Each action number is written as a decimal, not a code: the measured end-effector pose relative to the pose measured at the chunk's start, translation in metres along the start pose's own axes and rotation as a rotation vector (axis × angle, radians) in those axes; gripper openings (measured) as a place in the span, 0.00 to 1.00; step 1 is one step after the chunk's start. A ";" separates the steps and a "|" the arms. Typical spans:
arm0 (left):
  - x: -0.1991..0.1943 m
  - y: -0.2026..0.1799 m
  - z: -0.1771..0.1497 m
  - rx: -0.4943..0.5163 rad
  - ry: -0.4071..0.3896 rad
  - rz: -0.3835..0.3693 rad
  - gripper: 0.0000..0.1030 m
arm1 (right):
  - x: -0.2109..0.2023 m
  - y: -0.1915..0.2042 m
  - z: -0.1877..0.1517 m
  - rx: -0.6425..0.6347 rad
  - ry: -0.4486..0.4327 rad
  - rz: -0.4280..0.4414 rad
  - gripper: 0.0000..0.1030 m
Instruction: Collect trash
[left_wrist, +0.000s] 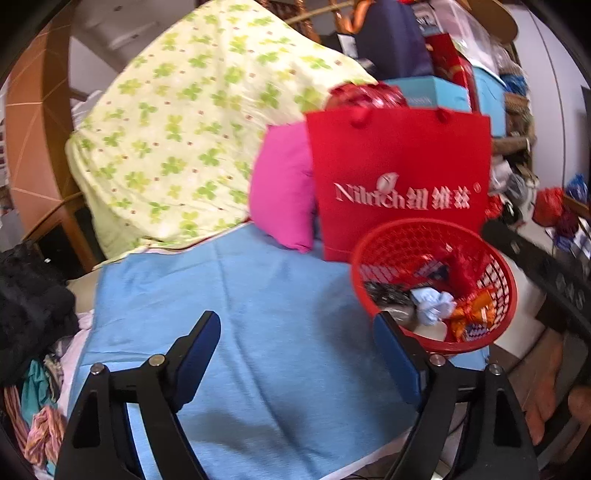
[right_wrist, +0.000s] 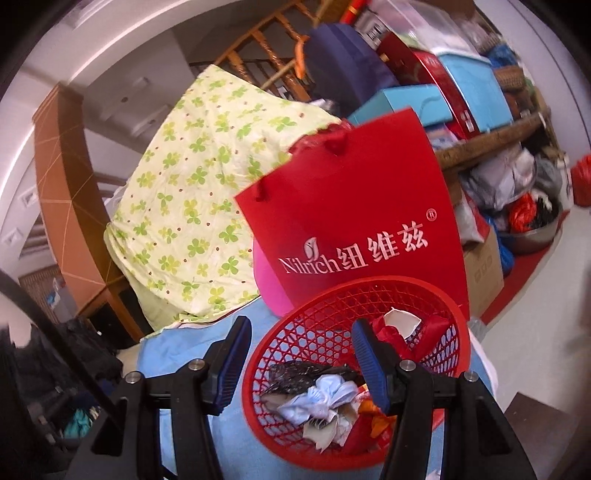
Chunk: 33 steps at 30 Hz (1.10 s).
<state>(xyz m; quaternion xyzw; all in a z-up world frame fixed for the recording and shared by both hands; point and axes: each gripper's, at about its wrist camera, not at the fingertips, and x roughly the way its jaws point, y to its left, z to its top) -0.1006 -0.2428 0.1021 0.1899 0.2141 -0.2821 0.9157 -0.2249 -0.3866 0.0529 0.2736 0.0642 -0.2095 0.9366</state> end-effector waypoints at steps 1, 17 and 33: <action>-0.004 0.004 0.000 -0.006 -0.004 0.004 0.83 | -0.007 0.005 -0.002 -0.014 -0.009 0.002 0.59; -0.074 0.064 -0.009 -0.093 -0.078 0.098 0.94 | -0.094 0.112 0.003 -0.257 -0.062 0.132 0.69; -0.150 0.113 -0.025 -0.160 -0.112 0.222 0.98 | -0.155 0.172 0.006 -0.395 -0.063 0.113 0.73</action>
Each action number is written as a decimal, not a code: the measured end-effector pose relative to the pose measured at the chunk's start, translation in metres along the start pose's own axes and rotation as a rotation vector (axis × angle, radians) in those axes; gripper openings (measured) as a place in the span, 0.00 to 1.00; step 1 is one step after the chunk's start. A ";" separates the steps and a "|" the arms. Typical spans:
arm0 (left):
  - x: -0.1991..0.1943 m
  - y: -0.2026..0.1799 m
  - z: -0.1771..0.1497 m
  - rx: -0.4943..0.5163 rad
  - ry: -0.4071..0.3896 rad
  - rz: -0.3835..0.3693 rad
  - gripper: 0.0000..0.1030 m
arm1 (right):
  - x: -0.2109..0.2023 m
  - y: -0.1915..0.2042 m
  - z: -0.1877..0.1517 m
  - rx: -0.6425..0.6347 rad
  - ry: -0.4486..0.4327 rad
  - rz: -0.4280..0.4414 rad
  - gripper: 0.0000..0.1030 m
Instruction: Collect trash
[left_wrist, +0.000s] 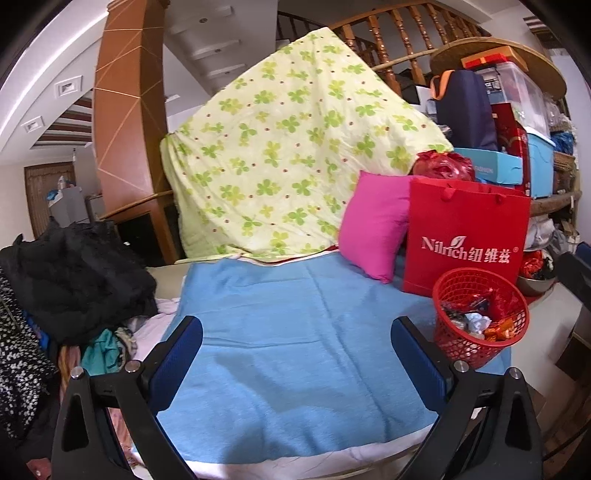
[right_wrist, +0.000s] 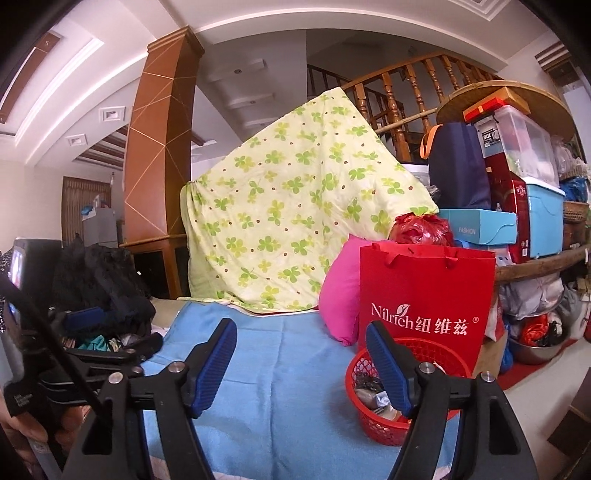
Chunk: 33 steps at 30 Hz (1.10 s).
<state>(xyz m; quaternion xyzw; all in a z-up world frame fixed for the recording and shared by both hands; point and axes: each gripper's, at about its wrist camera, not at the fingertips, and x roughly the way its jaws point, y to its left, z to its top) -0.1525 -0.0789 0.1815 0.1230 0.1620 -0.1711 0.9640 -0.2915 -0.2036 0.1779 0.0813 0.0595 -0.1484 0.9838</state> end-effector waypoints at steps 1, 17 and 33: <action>-0.002 0.004 0.000 -0.005 0.001 0.009 0.98 | -0.001 0.001 0.001 -0.001 0.000 0.000 0.73; -0.015 0.042 -0.004 -0.061 0.002 0.103 0.99 | -0.016 0.025 0.028 0.015 -0.023 0.022 0.74; -0.030 0.047 0.001 -0.060 -0.014 0.117 0.99 | -0.017 0.036 0.034 0.012 -0.029 -0.005 0.76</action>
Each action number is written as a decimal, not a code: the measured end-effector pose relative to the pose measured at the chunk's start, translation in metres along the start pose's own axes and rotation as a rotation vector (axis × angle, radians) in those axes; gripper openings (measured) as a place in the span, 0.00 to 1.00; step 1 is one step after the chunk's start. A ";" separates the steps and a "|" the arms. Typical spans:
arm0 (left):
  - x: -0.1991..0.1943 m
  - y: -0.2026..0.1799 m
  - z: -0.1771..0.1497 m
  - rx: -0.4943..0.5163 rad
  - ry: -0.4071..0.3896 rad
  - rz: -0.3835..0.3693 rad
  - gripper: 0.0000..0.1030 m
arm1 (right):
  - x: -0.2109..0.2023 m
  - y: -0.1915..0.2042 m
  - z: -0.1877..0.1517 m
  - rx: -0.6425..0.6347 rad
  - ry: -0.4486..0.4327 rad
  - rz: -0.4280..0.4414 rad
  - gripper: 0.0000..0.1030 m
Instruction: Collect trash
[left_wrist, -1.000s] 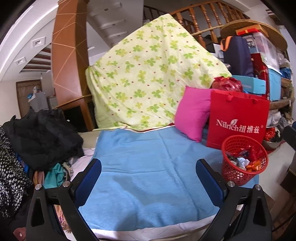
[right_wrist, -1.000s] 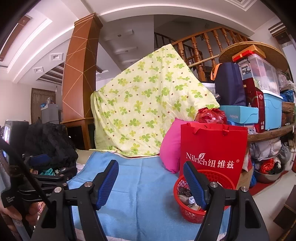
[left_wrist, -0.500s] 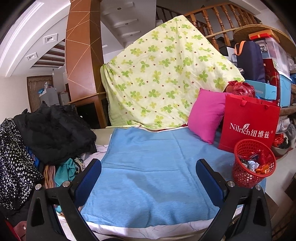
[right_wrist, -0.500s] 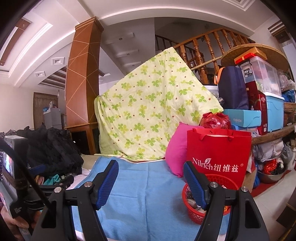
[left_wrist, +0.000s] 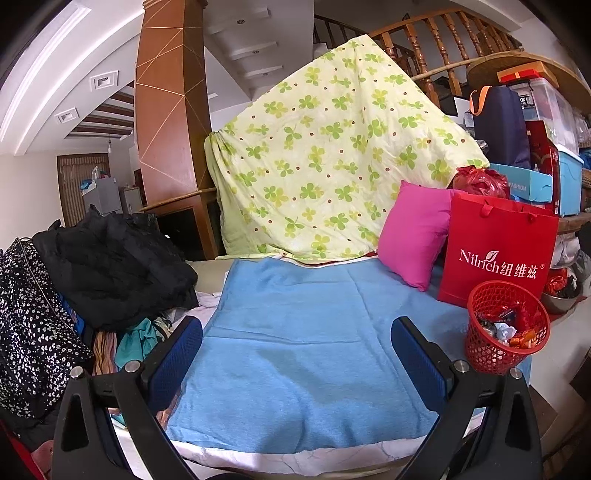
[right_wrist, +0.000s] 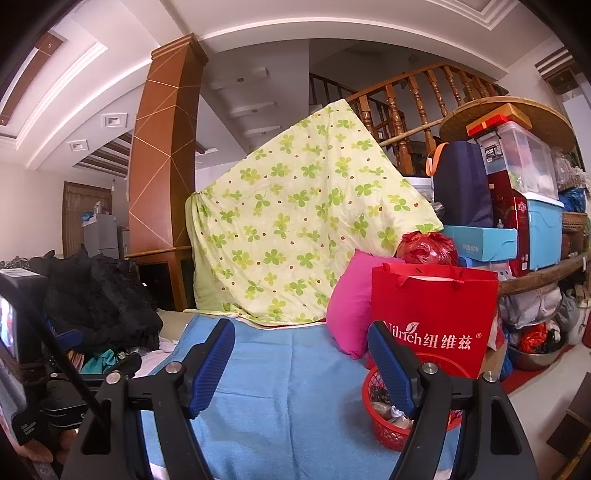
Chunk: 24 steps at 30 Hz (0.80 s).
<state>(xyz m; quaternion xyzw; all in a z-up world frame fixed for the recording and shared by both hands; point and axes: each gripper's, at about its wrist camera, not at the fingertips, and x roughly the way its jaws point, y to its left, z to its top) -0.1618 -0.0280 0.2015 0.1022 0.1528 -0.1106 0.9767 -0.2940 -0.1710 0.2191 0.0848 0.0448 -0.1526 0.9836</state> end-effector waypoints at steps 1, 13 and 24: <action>0.000 0.000 0.000 0.000 -0.001 0.000 0.99 | 0.000 -0.001 0.000 0.003 0.001 -0.002 0.78; -0.007 -0.002 0.004 0.000 -0.006 -0.008 0.99 | -0.001 0.000 0.006 0.014 -0.011 -0.017 0.79; -0.014 -0.002 0.008 0.000 -0.016 -0.014 0.99 | 0.000 0.006 0.012 0.000 -0.011 -0.039 0.79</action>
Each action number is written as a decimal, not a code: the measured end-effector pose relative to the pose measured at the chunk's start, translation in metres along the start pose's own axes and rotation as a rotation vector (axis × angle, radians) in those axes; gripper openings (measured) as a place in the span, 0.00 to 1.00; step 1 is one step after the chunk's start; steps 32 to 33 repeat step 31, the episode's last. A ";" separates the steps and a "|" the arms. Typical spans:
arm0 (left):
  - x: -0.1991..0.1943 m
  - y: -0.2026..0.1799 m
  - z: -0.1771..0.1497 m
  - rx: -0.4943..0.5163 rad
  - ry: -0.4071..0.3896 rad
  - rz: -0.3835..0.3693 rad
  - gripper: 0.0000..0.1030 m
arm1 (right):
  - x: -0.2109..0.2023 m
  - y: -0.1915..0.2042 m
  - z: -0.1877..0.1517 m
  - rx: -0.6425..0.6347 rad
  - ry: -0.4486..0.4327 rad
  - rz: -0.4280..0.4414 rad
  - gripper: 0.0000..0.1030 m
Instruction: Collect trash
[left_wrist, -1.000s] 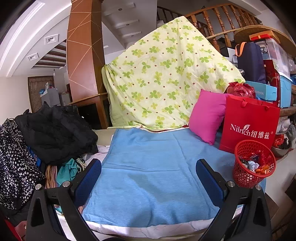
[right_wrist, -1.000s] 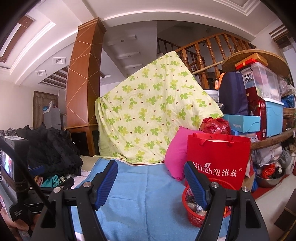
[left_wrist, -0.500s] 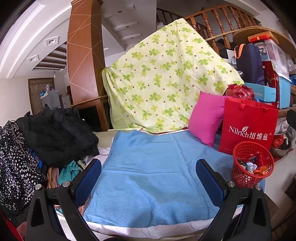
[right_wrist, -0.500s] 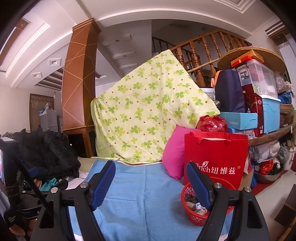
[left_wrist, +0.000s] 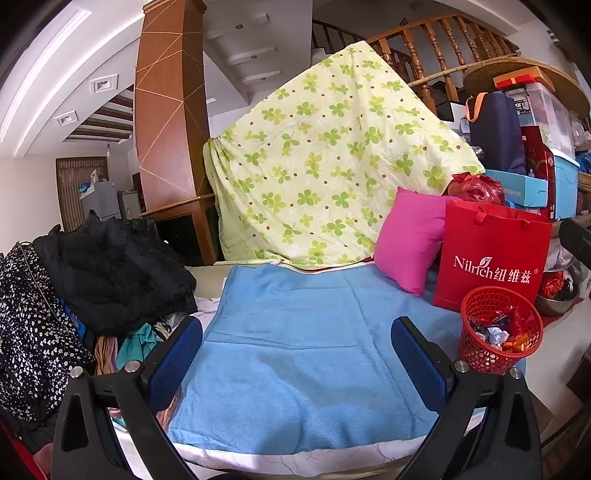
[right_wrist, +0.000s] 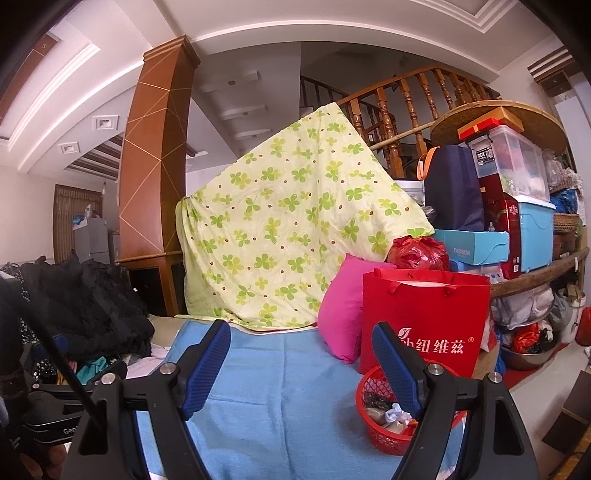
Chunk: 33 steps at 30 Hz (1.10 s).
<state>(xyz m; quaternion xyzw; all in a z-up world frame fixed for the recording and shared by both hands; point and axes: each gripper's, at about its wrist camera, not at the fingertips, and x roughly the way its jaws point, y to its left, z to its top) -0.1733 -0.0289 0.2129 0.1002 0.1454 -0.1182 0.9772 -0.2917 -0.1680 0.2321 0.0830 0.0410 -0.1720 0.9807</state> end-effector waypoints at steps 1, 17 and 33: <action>0.000 0.000 0.000 0.000 0.000 0.000 0.99 | 0.000 0.000 0.000 0.000 0.001 0.002 0.79; 0.003 -0.012 -0.002 0.026 0.006 -0.024 0.99 | 0.007 -0.006 -0.008 0.002 0.013 -0.002 0.80; 0.065 -0.008 -0.006 -0.028 0.055 -0.079 0.99 | 0.085 -0.005 -0.027 0.010 0.076 0.042 0.90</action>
